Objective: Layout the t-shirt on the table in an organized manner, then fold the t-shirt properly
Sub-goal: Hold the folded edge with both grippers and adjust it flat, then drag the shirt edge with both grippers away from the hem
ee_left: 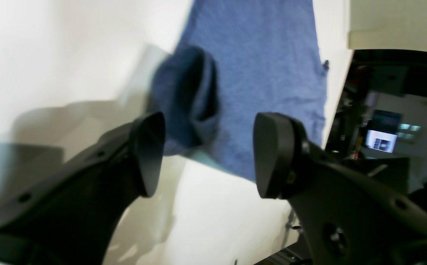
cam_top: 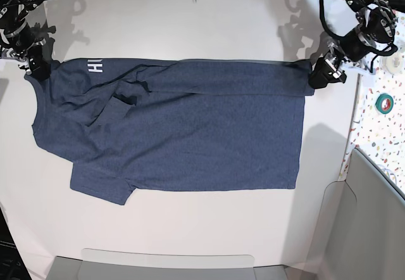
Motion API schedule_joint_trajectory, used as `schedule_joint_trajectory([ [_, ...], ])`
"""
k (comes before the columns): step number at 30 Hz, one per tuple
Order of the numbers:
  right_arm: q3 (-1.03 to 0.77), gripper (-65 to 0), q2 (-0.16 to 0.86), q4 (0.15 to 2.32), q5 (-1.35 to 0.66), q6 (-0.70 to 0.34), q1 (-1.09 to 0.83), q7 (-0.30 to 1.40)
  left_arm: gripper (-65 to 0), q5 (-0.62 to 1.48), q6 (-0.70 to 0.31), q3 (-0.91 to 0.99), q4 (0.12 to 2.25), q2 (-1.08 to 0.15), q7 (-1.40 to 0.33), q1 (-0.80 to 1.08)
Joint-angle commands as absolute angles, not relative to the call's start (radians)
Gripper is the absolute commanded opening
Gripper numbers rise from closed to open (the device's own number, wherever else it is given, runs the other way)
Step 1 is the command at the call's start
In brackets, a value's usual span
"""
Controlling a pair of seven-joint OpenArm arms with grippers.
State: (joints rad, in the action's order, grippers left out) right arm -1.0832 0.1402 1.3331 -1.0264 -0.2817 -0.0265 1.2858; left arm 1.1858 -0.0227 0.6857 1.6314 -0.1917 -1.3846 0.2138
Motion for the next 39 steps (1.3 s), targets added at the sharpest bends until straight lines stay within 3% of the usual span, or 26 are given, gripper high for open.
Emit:
schedule_joint_trajectory([
  [1, -1.082, -65.0, 0.131, 1.325, -0.998, -0.252, -0.042, 1.330, -27.4, 1.218, -0.002, 0.691, 1.647, -0.213, -1.396, 0.223],
  [13, -1.082, -65.0, 0.131, 1.325, -0.998, -0.252, -0.042, 1.330, -27.0, 1.213, -0.004, 0.680, 1.644, -0.222, -1.386, 0.259],
  [19, -1.082, -65.0, 0.143, 1.325, -0.998, -0.252, -0.044, 1.330, -19.0, 1.219, -0.021, 0.679, 1.521, -0.222, -1.386, 0.249],
  [25, -1.082, -65.0, 0.150, 1.325, -0.998, -0.252, -0.044, 1.330, -19.6, 1.219, -0.124, 0.679, 1.428, -0.222, -1.386, 0.208],
  [39, -1.084, -65.0, 0.151, 1.325, -0.998, -0.252, -0.044, 1.330, -20.8, 1.219, -0.128, 0.670, 1.429, -0.148, -1.396, 0.197],
])
